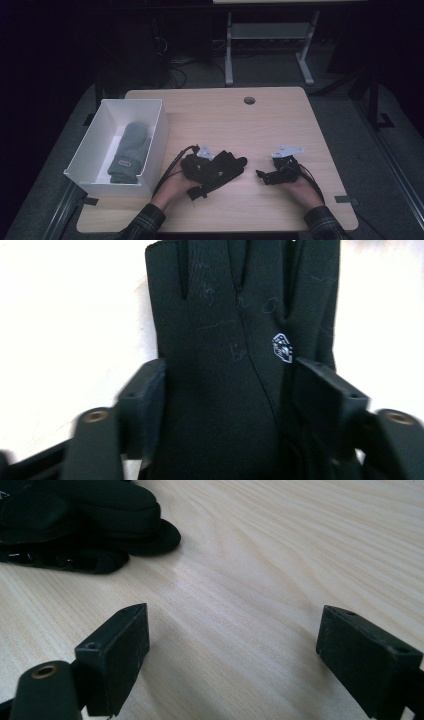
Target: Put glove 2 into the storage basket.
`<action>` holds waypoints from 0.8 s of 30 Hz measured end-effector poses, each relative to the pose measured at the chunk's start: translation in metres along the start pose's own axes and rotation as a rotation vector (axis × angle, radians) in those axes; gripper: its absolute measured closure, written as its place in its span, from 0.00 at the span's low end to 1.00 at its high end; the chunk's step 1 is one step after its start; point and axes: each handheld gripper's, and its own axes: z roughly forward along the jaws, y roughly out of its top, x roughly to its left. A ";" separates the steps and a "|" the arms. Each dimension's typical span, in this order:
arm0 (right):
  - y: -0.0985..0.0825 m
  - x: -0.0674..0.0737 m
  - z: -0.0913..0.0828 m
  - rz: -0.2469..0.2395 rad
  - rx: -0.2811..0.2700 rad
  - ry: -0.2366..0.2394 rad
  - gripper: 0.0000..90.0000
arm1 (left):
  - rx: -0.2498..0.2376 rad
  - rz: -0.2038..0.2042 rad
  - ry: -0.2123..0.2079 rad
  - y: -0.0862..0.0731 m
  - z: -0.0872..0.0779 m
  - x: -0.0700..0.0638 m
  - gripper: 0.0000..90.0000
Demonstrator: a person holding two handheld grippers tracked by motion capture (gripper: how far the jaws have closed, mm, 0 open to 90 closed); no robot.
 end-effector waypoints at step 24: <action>0.000 0.000 0.000 0.002 -0.002 -0.002 0.15 | 0.018 -0.093 -0.096 0.020 -0.026 -0.002 0.70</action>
